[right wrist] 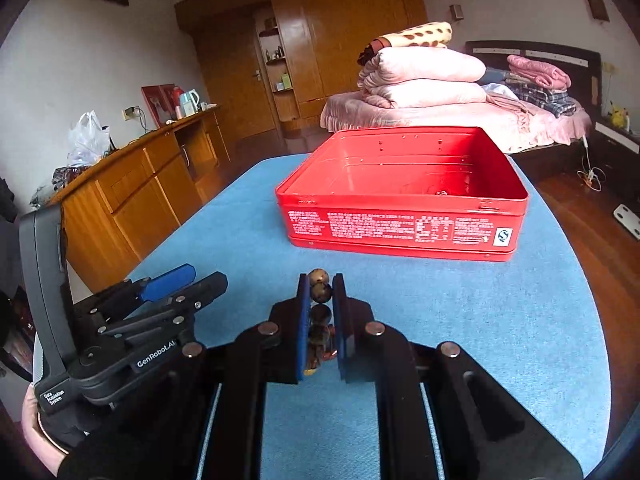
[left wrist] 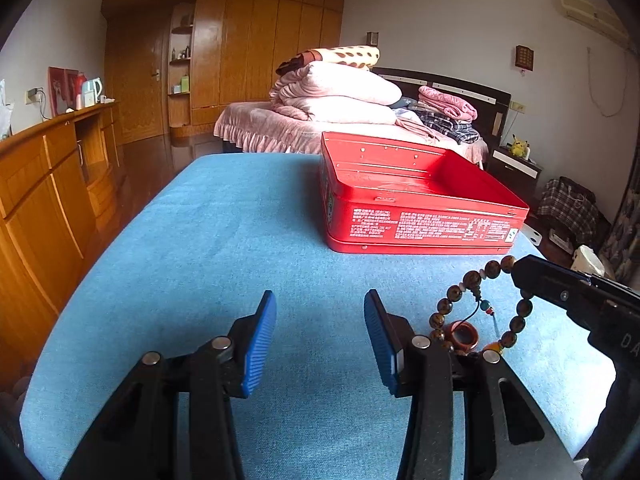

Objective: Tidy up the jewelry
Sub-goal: 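Grasp the brown bead strand with the right tool and lift it, then grasp the red ring with the left tool while the right tool holds the bead strand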

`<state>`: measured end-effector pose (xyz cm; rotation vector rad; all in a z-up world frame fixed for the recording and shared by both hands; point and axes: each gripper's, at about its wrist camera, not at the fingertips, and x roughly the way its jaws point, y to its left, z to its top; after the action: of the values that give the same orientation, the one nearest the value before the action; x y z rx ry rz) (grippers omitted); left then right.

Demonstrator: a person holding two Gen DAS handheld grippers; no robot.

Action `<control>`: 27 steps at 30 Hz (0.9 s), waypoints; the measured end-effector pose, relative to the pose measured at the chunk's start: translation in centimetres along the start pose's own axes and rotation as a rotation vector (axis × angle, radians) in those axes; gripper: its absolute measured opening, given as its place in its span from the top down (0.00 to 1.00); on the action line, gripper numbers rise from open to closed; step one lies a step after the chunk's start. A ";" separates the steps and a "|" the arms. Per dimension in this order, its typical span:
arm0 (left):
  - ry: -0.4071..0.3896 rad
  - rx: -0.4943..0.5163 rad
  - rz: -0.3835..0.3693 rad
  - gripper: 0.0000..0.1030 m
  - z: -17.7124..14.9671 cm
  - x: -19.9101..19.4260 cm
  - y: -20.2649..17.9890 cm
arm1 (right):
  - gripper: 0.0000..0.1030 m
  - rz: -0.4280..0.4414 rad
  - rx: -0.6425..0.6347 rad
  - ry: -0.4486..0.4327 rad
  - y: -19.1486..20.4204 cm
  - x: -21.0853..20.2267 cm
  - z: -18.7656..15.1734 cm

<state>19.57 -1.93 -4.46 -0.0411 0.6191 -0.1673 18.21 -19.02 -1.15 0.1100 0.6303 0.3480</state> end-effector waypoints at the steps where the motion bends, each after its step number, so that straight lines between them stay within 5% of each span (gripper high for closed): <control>1: 0.001 0.003 -0.005 0.56 0.0 0.0 -0.3 | 0.90 0.002 0.007 -0.009 -0.4 -0.3 0.0; 12: 0.015 0.037 -0.055 0.56 -0.6 0.7 -3.3 | 0.90 -0.046 0.074 -0.101 -4.3 -3.9 0.4; 27: 0.067 0.077 -0.163 0.55 -0.3 2.8 -9.5 | 0.90 -0.228 0.221 0.010 -11.1 -2.4 -2.4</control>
<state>20.26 -11.72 -5.49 -0.0113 0.6762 -0.3518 18.12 -30.27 -4.04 0.2454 0.6824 0.0577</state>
